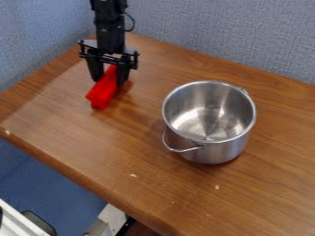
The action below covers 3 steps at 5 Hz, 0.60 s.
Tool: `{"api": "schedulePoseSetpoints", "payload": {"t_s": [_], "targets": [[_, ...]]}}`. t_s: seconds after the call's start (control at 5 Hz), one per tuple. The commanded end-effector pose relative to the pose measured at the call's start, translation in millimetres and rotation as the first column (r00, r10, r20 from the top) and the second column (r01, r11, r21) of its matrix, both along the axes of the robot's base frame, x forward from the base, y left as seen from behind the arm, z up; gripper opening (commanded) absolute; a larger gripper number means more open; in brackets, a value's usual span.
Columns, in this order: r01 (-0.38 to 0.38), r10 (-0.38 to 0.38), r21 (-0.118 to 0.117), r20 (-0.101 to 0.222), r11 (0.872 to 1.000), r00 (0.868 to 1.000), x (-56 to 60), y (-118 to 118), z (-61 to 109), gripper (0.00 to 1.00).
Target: Put the red object in the metal pot
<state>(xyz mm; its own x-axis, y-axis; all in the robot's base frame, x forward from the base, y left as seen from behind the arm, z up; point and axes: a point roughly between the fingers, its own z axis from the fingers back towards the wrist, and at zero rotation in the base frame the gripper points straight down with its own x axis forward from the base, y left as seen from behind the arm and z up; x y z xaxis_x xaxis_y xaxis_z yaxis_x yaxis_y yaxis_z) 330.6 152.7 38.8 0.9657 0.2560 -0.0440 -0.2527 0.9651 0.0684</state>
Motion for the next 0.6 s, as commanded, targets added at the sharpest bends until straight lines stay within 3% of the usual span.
{"api": "schedulePoseSetpoints", "payload": {"t_s": [0.0,0.4], "targets": [[0.016,-0.017,0.012,0.029,1.000,0.999,3.7,-6.9,12.8,0.00],[0.017,-0.017,0.008,0.030,1.000,0.999,3.8,-10.7,14.3,0.00]]}}
